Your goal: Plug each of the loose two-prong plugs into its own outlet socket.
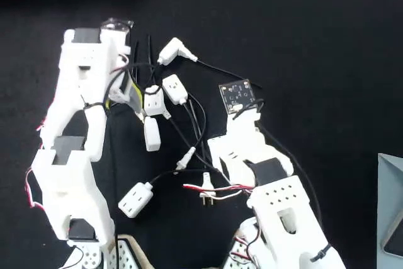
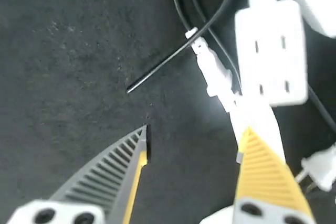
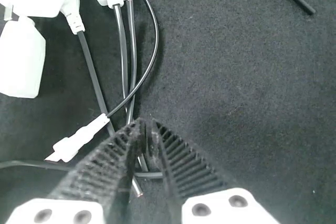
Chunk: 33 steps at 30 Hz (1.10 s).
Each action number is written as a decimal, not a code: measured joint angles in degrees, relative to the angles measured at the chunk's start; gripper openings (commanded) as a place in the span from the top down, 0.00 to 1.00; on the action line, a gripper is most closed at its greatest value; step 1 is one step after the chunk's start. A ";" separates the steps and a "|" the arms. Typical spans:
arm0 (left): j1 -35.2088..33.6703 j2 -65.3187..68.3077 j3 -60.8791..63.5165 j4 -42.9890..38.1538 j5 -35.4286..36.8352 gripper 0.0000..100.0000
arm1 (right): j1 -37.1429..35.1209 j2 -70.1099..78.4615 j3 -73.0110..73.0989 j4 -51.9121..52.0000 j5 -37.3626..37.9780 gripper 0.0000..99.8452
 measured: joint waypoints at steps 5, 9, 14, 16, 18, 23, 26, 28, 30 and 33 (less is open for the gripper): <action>0.18 0.00 7.74 -7.47 6.33 0.72 | 0.00 0.00 0.00 0.00 0.00 0.99; 0.18 0.00 8.88 -8.70 9.05 0.72 | 0.00 0.00 0.00 0.00 0.00 0.99; 0.18 0.00 8.88 -13.01 13.01 0.72 | 0.00 0.00 0.00 0.00 0.00 0.99; 0.18 0.00 9.23 -15.30 13.80 0.72 | 0.00 0.00 0.00 0.00 0.00 0.99; 0.62 0.26 9.58 -17.14 14.15 0.72 | 0.00 0.00 0.00 0.00 0.00 0.99; 3.34 5.19 9.49 -19.43 14.15 0.73 | 0.00 0.00 0.00 0.00 0.00 0.99; 3.69 7.38 8.79 -19.60 14.07 0.75 | 0.00 0.00 0.00 0.00 0.00 0.99; 3.78 8.26 7.38 -18.73 14.07 0.81 | 0.00 0.00 0.00 0.00 0.00 0.99; 3.78 8.44 6.68 -17.41 14.15 0.89 | 0.00 0.00 0.00 0.00 0.00 0.99; 4.84 8.44 6.59 -16.18 14.33 0.97 | 0.00 0.00 0.00 0.00 0.00 0.99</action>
